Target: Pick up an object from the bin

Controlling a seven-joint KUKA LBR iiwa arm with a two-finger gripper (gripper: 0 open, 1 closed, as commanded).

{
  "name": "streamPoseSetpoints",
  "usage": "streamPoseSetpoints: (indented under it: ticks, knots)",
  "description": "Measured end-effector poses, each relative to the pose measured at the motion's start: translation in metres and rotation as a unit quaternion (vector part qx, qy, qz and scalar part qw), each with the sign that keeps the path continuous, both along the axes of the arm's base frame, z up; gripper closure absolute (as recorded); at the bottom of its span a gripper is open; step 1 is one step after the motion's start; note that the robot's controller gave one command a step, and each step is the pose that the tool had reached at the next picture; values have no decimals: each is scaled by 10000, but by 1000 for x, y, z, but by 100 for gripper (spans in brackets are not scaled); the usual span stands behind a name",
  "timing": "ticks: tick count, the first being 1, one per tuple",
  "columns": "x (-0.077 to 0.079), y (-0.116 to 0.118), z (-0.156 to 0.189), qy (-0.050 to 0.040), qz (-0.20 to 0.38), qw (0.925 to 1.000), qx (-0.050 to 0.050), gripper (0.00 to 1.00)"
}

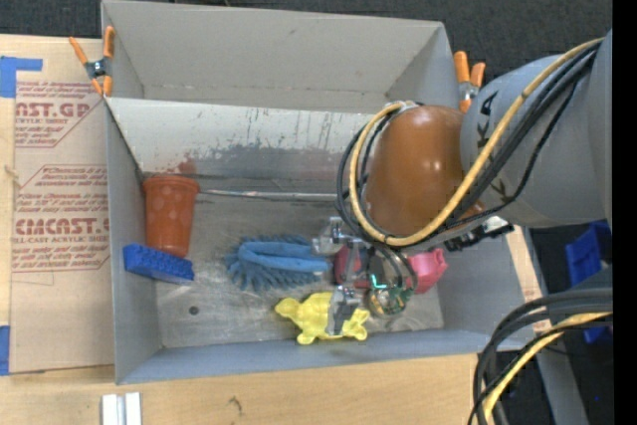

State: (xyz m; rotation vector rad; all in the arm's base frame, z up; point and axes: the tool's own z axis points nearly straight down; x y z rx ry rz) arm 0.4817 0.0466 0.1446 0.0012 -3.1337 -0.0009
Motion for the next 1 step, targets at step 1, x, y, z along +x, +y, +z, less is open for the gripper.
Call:
streamPoseSetpoints:
  ticks: [1]
  knots:
    - [2,0,3,-35,-2,10000,2,0]
